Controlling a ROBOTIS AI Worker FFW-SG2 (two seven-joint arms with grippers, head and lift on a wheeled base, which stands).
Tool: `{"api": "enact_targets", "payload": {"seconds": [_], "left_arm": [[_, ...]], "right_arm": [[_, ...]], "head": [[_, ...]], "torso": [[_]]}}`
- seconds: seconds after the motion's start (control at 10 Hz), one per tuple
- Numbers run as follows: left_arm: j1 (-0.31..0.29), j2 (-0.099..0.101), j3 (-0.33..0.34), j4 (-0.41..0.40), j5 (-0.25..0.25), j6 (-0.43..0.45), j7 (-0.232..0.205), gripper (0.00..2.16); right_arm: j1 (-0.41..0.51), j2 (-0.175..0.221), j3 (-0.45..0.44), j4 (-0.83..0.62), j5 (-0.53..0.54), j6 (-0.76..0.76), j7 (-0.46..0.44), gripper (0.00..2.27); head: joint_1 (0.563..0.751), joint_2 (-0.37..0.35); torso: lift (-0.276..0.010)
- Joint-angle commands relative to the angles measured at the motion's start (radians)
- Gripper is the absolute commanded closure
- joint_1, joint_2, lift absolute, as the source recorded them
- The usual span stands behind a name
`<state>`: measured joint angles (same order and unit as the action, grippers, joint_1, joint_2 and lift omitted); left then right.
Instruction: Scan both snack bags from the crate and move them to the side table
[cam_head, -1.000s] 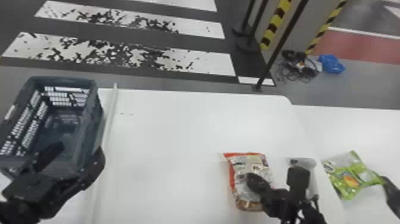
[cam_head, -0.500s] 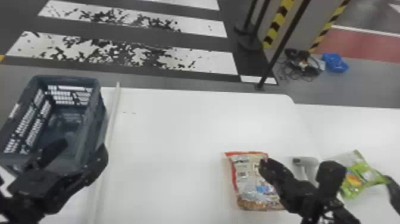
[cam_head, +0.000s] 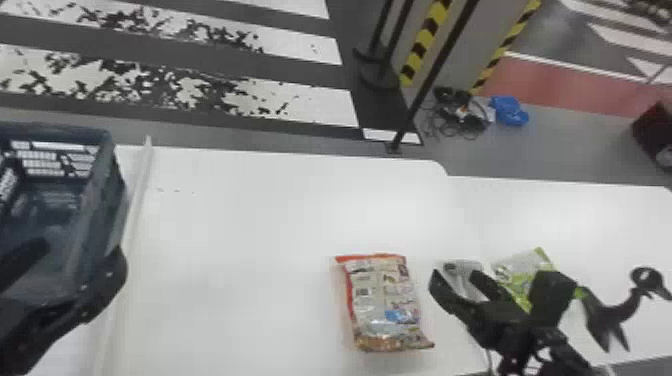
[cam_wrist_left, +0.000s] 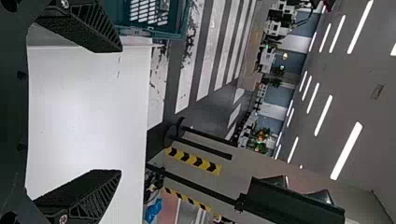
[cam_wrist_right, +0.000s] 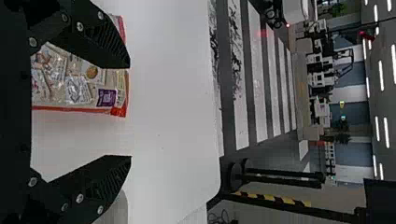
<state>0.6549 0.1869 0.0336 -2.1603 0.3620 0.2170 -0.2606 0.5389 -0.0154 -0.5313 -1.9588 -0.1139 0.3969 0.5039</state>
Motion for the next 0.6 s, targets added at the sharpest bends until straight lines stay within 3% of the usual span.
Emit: {"api": "enact_targets", "payload": {"seconds": [0.0, 0.5], "left_arm": [[-0.001, 0.0, -0.001, 0.0, 0.0, 0.0, 0.001, 0.07], [0.015, 0.002, 0.003, -0.001, 0.018, 0.0, -0.002, 0.07]], "right_arm": [[-0.034, -0.023, -0.033, 0.086, 0.008, -0.014, 0.015, 0.06], [-0.129, -0.149, -0.061, 0.325, 0.048, -0.054, 0.048, 0.06]], "head": [[0.695, -0.35], [0.695, -0.35]], "torso": [[-0.029], [-0.029]]}}
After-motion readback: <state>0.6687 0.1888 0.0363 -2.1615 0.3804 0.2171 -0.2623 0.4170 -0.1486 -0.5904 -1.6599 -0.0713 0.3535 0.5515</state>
